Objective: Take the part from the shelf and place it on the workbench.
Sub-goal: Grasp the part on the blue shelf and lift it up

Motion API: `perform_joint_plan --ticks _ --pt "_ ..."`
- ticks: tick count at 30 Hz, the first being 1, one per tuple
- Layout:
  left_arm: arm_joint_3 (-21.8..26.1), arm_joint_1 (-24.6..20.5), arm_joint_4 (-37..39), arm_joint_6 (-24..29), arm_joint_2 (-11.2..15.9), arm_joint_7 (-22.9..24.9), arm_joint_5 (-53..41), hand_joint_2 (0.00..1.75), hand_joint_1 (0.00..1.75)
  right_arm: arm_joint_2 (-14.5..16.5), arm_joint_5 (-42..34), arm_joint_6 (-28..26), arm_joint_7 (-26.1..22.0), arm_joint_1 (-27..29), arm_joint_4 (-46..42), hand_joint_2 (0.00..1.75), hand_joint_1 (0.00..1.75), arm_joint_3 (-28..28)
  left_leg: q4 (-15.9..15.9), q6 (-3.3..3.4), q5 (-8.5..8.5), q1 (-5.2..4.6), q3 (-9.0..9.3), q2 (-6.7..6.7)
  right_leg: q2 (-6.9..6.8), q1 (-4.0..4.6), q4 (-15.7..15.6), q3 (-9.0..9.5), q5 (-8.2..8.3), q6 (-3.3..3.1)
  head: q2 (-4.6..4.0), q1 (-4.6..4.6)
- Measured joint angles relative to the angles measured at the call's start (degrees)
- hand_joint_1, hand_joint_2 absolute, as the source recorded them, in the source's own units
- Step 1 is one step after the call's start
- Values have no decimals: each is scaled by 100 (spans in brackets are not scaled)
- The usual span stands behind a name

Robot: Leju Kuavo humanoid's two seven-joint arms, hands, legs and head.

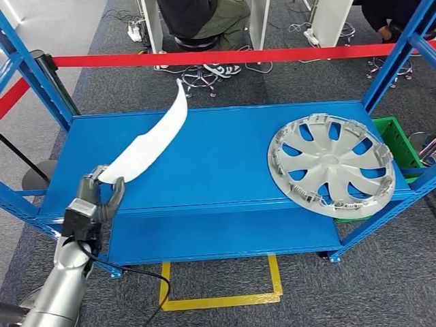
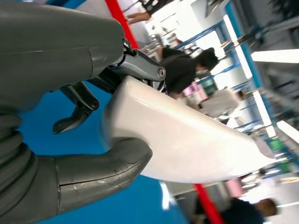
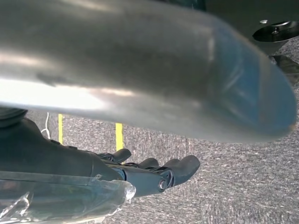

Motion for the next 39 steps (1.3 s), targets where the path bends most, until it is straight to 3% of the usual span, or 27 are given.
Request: perform_joint_plan --ticks 5,14,29,39 --pt "80 561 -958 -280 -323 -487 818 175 175 0 0 -26 1 7 0 0 0 1 0 -2 -9 0 0 3 3 0 0 0 -5 0 0 -2" --pt "108 1157 -2059 -411 -768 -575 1197 175 175 1 0 -83 2 5 0 0 0 1 0 1 -11 0 1 3 1 0 0 2 -7 0 0 -1" --pt "-49 1527 -2806 453 -882 -575 985 175 175 41 0 -184 2 -1 0 0 0 -9 0 2 -11 0 1 3 1 0 0 2 -7 0 0 -1" --pt "-103 1738 -2988 631 -884 -576 1016 175 175 56 0 -245 2 -2 0 0 0 -9 -1 2 -14 2 -5 4 4 0 0 5 -9 -1 0 -1"
